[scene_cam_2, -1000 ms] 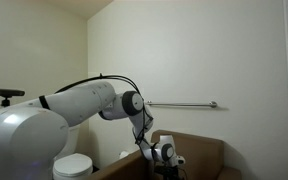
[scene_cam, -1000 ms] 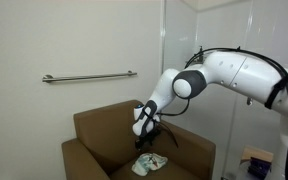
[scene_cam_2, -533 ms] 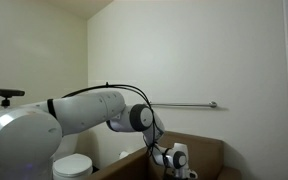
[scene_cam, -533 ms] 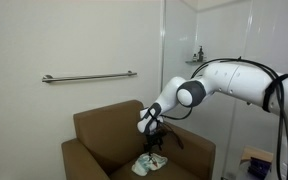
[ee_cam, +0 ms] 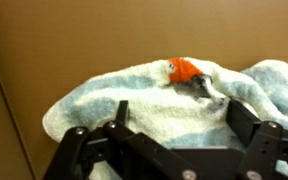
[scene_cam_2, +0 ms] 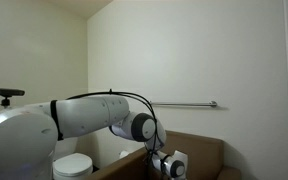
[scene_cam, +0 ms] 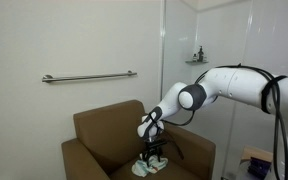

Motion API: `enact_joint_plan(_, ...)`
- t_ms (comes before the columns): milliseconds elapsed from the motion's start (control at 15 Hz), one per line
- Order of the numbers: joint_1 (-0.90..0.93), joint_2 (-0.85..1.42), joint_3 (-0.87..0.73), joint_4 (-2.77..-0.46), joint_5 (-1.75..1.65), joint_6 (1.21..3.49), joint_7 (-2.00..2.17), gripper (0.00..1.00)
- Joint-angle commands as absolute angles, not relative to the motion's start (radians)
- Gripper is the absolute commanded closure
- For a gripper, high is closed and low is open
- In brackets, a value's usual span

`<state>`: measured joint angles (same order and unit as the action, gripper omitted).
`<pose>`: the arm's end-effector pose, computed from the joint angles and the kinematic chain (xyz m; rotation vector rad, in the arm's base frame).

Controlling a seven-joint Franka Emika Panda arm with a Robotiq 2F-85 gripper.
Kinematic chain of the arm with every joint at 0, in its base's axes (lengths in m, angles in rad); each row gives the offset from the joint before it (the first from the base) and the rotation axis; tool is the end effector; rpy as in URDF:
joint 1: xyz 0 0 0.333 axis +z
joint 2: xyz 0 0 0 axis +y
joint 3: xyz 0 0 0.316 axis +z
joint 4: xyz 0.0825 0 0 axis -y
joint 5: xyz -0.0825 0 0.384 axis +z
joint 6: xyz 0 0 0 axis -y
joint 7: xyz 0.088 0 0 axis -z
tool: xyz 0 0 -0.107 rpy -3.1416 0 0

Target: Use the towel to wipe the right armrest of the chair

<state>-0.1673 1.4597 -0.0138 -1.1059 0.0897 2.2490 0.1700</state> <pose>0.6421 -0.1132 -0.1201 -2.9932 0.6199 0.4869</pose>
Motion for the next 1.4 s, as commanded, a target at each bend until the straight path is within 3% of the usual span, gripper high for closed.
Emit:
enact_joint_plan(0,-0.154,1.467,-0.015,-1.166,0.084,2.427,0.095,0.0)
enact_joint_plan(67,-0.149,1.473,-0.015,-1.179,0.084,2.491,0.09,0.05)
enact_joint_plan(133,-0.134,1.476,-0.02,-1.193,0.08,2.568,0.09,0.27)
enact_joint_plan(267,-0.109,1.466,-0.017,-1.236,0.066,2.713,0.1,0.32)
enact_joint_plan(867,-0.056,1.456,0.008,-1.335,0.079,2.884,0.115,0.87)
enact_joint_plan(1067,-0.046,1.401,-0.013,-1.388,0.079,2.888,0.132,0.95)
enact_joint_plan(1333,0.0,1.234,-0.021,-1.508,0.064,2.828,0.132,0.92)
